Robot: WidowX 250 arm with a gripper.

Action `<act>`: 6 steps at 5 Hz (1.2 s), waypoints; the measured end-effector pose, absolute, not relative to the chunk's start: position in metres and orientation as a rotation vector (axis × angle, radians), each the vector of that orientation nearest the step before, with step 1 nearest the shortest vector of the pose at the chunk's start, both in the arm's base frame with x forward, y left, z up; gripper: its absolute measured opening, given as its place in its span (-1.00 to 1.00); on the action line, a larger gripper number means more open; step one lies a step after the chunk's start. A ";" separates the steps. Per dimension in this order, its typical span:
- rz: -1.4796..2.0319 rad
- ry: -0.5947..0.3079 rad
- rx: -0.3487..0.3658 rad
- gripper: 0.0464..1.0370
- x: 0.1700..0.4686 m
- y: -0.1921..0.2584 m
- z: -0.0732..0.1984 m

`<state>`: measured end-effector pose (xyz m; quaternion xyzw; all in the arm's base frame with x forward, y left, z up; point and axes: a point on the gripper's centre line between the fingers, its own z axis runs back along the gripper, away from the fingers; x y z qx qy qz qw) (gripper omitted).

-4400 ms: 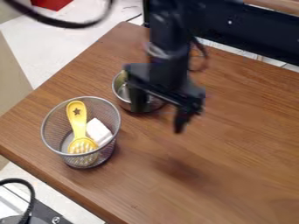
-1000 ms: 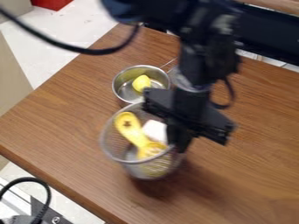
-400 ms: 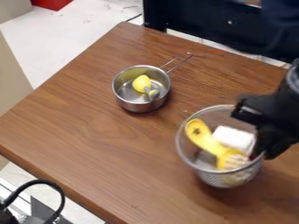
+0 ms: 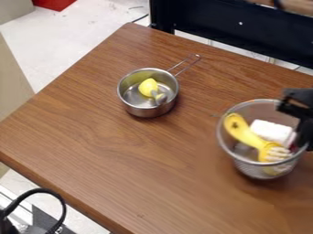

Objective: Move the basket to the middle of the table to the left of the pole

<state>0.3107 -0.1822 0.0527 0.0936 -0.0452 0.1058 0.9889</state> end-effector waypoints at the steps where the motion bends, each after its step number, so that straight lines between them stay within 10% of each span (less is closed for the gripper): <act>1: 0.234 -0.097 0.164 -0.98 0.327 -0.190 0.050; 3: 0.253 -0.093 0.163 -0.94 0.333 -0.195 0.036; 6: 0.310 -0.050 0.136 0.47 0.332 -0.193 0.032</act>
